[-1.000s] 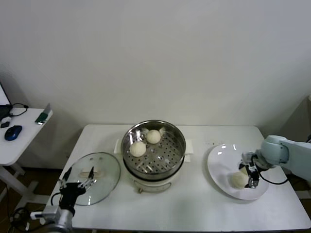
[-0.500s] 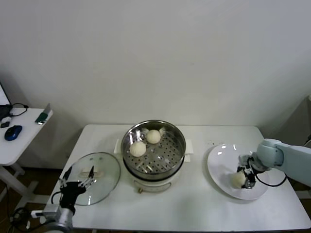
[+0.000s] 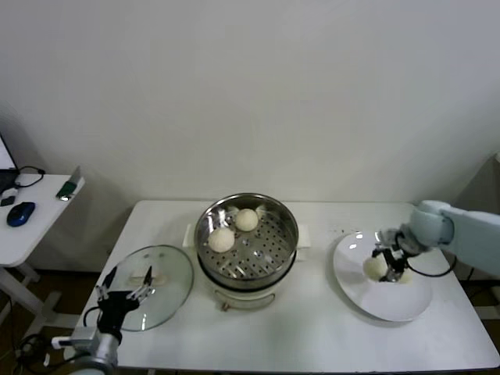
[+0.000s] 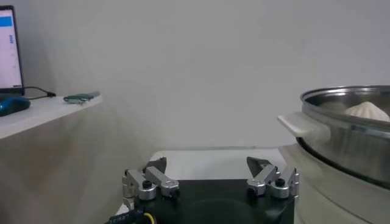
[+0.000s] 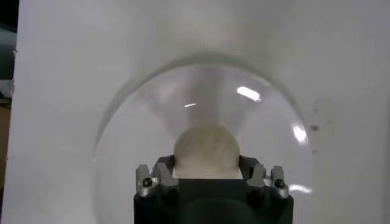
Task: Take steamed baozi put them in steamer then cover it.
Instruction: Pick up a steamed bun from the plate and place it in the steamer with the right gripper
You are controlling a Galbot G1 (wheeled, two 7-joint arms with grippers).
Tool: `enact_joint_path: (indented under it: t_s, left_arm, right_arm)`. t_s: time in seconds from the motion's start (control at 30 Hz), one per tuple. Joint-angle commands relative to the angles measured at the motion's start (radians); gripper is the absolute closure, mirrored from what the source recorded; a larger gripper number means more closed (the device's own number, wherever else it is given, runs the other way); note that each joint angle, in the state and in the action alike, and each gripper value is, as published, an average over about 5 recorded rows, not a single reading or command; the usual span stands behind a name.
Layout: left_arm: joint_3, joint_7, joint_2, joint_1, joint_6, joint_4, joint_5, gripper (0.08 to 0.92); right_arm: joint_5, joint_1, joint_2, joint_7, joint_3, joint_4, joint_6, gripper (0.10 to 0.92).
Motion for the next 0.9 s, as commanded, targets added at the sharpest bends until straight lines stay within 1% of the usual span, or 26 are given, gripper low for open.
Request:
enact_joint_path:
  t_s: [0.03,0.13,0.23,0.4,0.5,0.7,0.9]
  left_arm:
    - [0.001,0.000,-0.001,0.000,0.001,0.001,0.004,0.177]
    - [0.003,0.000,-0.001,0.001,0.000,0.001,0.005,0.177]
    - [0.003,0.000,0.000,0.001,0.000,0.002,0.005,0.177]
    - [0.003,0.000,-0.001,0.002,-0.001,-0.002,0.002,0.177]
    - [0.000,-0.001,-0.001,0.005,-0.003,-0.004,0.000,0.177]
    - [-0.008,-0.003,-0.003,0.015,-0.009,-0.009,-0.005,0.177]
    - [-0.012,-0.006,-0.006,0.021,-0.012,-0.012,-0.009,0.177]
  right_arm:
    - [0.075,0.470,0.210,-0.137,-0.165,-0.021,0.297,0.315]
    - [0.085,0.550,0.313,-0.170,-0.133,-0.001,0.397,0.311]
    - [0.080,0.574,0.388,-0.173,-0.082,0.075,0.445,0.304]
    - [0.009,0.511,0.496,-0.144,0.001,0.233,0.453,0.296]
    - [-0.049,0.433,0.547,-0.119,0.022,0.285,0.440,0.296]
    - [-0.171,0.271,0.642,-0.087,0.037,0.269,0.413,0.296]
    - [-0.228,0.173,0.701,-0.067,0.020,0.216,0.389,0.296]
